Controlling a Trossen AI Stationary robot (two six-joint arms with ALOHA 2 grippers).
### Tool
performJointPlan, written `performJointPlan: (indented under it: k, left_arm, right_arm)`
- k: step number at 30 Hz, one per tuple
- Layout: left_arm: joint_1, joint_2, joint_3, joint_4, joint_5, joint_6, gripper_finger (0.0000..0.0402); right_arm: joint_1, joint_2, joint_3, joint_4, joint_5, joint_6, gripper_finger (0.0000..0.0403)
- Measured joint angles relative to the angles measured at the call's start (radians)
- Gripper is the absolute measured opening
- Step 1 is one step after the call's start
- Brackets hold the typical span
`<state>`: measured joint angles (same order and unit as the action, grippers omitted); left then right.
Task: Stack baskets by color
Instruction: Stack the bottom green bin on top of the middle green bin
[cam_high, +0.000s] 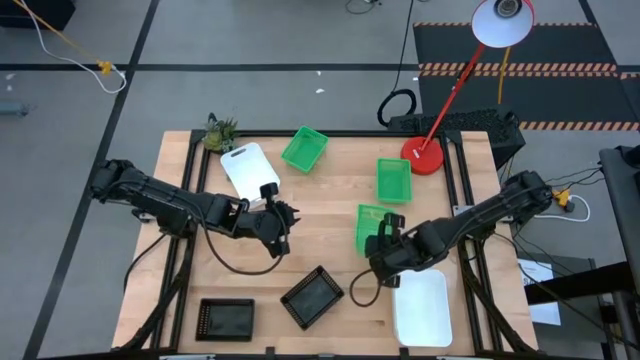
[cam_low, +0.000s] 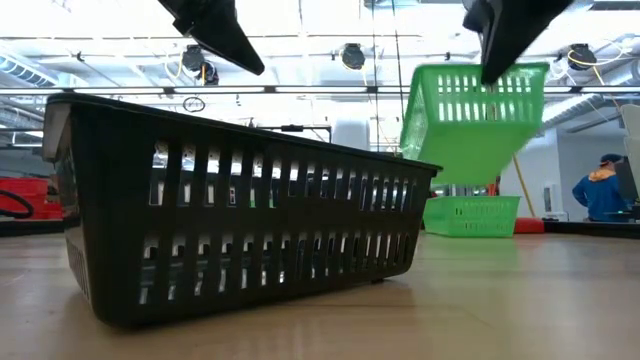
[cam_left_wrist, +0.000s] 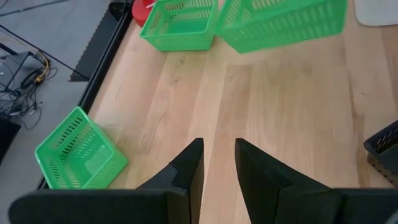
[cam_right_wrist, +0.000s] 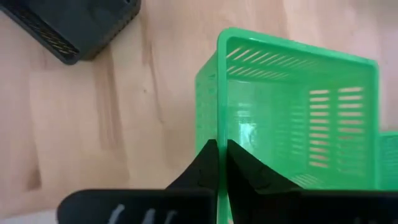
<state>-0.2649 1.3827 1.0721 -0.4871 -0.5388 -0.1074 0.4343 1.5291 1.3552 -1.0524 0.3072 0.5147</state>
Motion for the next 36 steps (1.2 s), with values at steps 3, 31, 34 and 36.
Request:
performJointPlan:
  k: [3,31,34,36]
  left_arm:
    - [0.0,0.0,0.0,0.011,0.0,0.005,0.0093]
    - [0.0,0.0,0.0,0.022,0.0,0.015,0.0093]
    - [0.0,0.0,0.0,0.022,0.0,0.008,0.0093]
    - [0.0,0.0,0.0,0.022,0.0,0.006,0.0093]
  right_arm:
    - [0.0,0.0,0.058,-0.071,0.034,-0.077,0.0002]
    - [-0.153,-0.185,0.127,-0.338,0.249,-0.37,0.0007]
    - [-0.163,-0.237,0.127,-0.338,0.277,-0.383,0.0008]
    - [-0.168,-0.268,0.127,-0.336,0.296,-0.397,0.0008]
